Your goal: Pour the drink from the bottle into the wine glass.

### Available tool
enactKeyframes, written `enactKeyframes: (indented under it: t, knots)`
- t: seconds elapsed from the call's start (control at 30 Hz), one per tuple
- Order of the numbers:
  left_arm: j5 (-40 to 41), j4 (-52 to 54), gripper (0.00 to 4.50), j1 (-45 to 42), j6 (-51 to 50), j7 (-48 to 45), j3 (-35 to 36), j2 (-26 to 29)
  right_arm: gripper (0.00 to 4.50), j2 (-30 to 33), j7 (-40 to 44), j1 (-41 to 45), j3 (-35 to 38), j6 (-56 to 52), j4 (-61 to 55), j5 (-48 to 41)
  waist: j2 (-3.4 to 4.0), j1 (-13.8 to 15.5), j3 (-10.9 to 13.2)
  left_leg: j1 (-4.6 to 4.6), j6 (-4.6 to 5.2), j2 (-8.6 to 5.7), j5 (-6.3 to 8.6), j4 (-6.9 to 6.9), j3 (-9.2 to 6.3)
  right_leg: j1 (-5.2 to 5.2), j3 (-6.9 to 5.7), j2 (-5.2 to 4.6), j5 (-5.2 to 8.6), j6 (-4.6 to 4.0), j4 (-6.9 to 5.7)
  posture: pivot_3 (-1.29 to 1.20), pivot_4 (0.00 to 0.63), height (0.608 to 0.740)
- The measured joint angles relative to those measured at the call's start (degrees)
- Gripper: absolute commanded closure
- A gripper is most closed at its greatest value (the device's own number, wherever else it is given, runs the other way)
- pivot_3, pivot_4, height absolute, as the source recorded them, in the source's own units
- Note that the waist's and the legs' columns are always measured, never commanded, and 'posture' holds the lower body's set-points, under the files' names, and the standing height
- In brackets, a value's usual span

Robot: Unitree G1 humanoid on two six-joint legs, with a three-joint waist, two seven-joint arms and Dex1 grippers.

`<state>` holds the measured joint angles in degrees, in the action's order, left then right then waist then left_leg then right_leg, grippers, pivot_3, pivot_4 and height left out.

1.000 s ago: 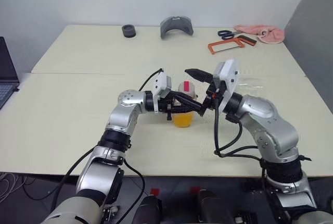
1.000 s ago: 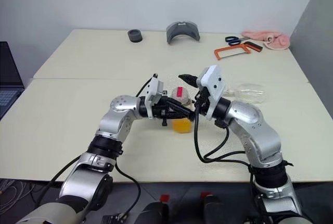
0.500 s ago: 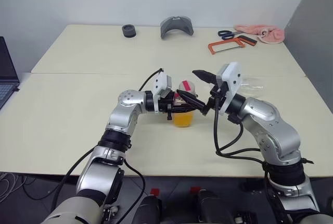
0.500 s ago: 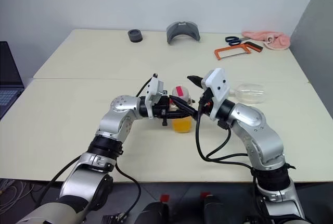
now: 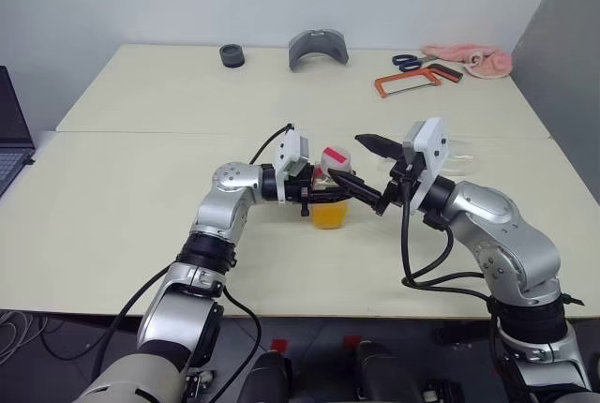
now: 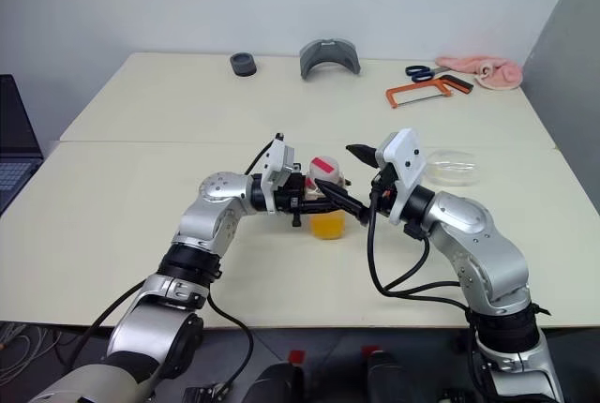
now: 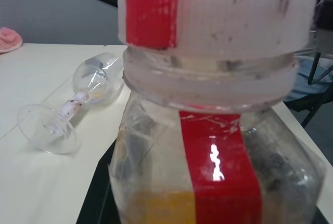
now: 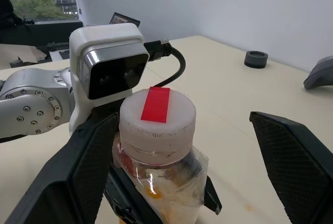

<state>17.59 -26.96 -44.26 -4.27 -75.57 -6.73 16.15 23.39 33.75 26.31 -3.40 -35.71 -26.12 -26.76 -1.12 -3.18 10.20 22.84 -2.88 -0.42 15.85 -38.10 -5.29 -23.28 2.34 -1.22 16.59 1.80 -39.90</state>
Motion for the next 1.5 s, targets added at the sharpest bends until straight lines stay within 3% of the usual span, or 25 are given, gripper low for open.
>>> enactKeyframes:
  t: [1.5]
  knots:
    - [-0.03, -0.02, 2.9, 0.01, 0.08, 0.21, 0.25, 0.02, 0.21, 3.23, 0.0, -0.92, 2.22, -0.11, 0.0, -3.23, 0.0, 0.0, 0.0, 0.0, 0.0, 0.0, 0.0, 0.0, 0.01, 0.0, 0.0, 0.0, 0.0, 0.0, 0.0, 0.0, 0.15, 0.74]
